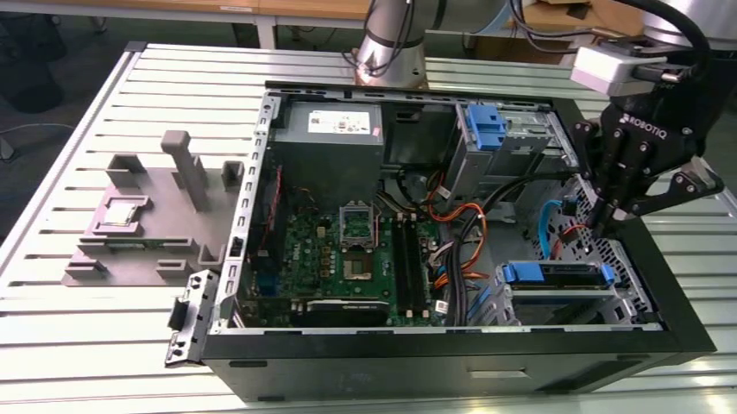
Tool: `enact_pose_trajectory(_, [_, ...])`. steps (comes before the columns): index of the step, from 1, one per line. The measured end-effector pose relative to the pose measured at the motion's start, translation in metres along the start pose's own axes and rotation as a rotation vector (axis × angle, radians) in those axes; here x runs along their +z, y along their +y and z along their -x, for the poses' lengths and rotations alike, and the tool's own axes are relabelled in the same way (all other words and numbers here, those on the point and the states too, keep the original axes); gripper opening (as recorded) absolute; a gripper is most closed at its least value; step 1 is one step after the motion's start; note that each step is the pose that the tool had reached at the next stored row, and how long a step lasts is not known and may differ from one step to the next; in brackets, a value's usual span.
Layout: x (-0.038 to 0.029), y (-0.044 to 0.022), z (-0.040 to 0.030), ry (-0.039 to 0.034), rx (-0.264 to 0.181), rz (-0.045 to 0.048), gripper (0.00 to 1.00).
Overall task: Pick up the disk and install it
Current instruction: 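Insert the first disk wire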
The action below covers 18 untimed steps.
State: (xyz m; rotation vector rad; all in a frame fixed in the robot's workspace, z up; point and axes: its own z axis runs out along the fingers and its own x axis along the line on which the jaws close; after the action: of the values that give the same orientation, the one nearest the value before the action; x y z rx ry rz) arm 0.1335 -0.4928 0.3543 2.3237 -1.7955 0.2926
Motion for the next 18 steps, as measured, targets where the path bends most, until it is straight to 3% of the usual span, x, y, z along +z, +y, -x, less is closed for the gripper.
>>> enact_pose_trajectory(2, [0.0001,0.0001,-0.0001,-0.0156,0.004,-0.0042,0.16])
enact_pose_trajectory(8, [0.0008,0.0005,-0.0017,-0.048,0.012,-0.0218,0.16])
enact_pose_trajectory(11, [0.0016,0.0018,-0.0031,-0.0507,0.014,-0.0288,0.16])
enact_pose_trajectory(18, [0.0021,0.0059,-0.0027,-0.0505,0.014,-0.0312,0.16])
